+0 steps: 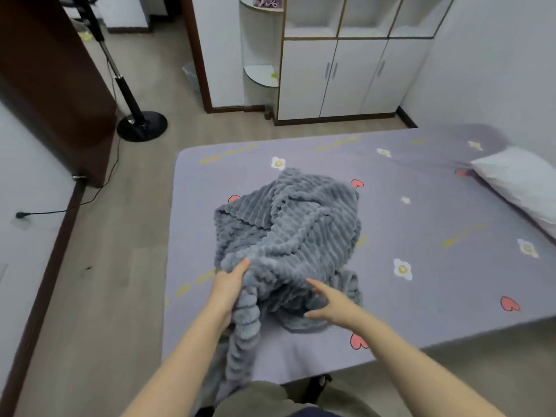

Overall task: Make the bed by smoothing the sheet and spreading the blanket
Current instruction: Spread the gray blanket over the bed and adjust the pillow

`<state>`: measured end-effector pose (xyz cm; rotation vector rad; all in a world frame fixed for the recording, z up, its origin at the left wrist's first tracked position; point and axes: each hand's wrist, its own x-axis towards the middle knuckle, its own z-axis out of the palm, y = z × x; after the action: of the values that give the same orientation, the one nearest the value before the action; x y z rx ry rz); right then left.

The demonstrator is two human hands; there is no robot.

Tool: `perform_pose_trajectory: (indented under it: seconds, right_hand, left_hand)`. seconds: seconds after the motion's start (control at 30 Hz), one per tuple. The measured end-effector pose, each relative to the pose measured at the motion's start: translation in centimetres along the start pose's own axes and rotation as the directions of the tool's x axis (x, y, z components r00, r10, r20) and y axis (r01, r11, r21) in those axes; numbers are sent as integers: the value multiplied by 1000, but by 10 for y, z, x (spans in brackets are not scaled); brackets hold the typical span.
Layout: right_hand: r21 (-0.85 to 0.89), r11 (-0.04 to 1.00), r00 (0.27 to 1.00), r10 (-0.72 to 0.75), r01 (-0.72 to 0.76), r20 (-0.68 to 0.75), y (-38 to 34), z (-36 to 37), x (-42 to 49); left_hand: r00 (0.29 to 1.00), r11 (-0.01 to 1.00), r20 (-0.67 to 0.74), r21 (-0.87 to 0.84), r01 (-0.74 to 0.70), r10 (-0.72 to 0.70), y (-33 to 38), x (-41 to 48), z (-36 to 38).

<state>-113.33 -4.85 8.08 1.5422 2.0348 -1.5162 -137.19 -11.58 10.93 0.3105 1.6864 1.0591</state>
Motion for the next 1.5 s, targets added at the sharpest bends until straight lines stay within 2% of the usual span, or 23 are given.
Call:
perform_pose_trajectory:
  seconds: [0.1,0.23,0.3,0.37,0.4,0.47,0.53,0.63,0.73,0.87,0.9,0.97,1.03,1.07,1.1,1.17,1.23,1.3,1.37,1.4,1.43,1.47,1.5]
  right_hand:
    - [-1,989,989,-149,149,20,-16,20,9]
    - [-29,996,958,-84,80,-275,-43,28,17]
    - [125,977,915,-115,175,-387,-46,21,20]
    - [312,919,909,-101,241,-404,-43,6,25]
    - [317,918,912,-100,239,-398,-43,-4,23]
    - [276,931,913,-120,240,-389,-44,-27,22]
    - [273,920,923,-178,279,-342,-47,-49,20]
    - [293,885,925,-304,363,-229,-52,-77,8]
    - [232,888,918,-378,397,-123,-60,-98,-7]
    - [349,871,929,-370,346,0,-51,-105,-19]
    - [313,894,940,-341,322,6,-47,-105,-17]
    - [46,960,961,-273,275,-40,-38,-103,-10]
    - [-278,943,965,-226,183,-131,-32,-102,-2]
    - [-322,933,958,-227,162,-176,-30,-100,-1]
    - [-288,943,947,-236,168,-217,-30,-99,-1]
    - [-35,969,933,-244,244,-264,-36,-99,-5]
    - [206,926,930,-260,316,-258,-52,-99,-12]
    - [370,862,933,-275,346,-233,-70,-100,-16]
    - [456,817,934,-279,354,-225,-89,-100,-17]
    - [470,805,931,-292,363,-219,-100,-98,-15]
    - [467,799,925,-309,378,-221,-110,-96,-13]
    - [464,794,919,-320,393,-230,-121,-92,-12]
    - [466,788,915,-326,402,-238,-131,-87,-11]
  left_hand:
    - [972,990,233,-138,5,28,30,-32,29]
    - [874,954,434,-285,-95,217,60,-67,36]
    - [850,933,435,-323,-161,298,66,-74,23]
    - [870,934,373,-277,-226,321,70,-74,7]
    - [900,941,293,-207,-269,322,69,-71,-2]
    - [938,938,27,4,-347,346,64,-62,-18]
    - [916,933,-181,120,-340,358,57,-52,-35]
    - [910,941,-238,80,-329,338,50,-40,-53]
    - [914,946,-256,6,-324,314,50,-35,-53]
    - [869,911,-310,-24,-412,385,51,-30,-47]
    - [851,899,-335,-26,-437,404,50,-30,-46]
    - [809,876,-385,-3,-483,444,51,-30,-47]
    - [779,861,-411,31,-508,474,54,-30,-51]
    - [775,861,-418,39,-506,474,56,-31,-54]
    - [773,863,-419,53,-503,476,58,-32,-58]
    - [754,857,-421,129,-500,504,60,-33,-67]
    - [731,839,-417,199,-506,540,62,-32,-75]
    - [738,833,-387,241,-498,553,64,-30,-75]
    - [746,826,-377,378,-417,549,62,-33,-64]
    - [712,776,-377,503,-380,593,59,-38,-54]
    - [672,694,-323,597,-401,667,54,-45,-41]
    - [666,623,-211,623,-472,716,46,-51,-27]
    - [692,592,-84,598,-541,717,37,-57,-11]
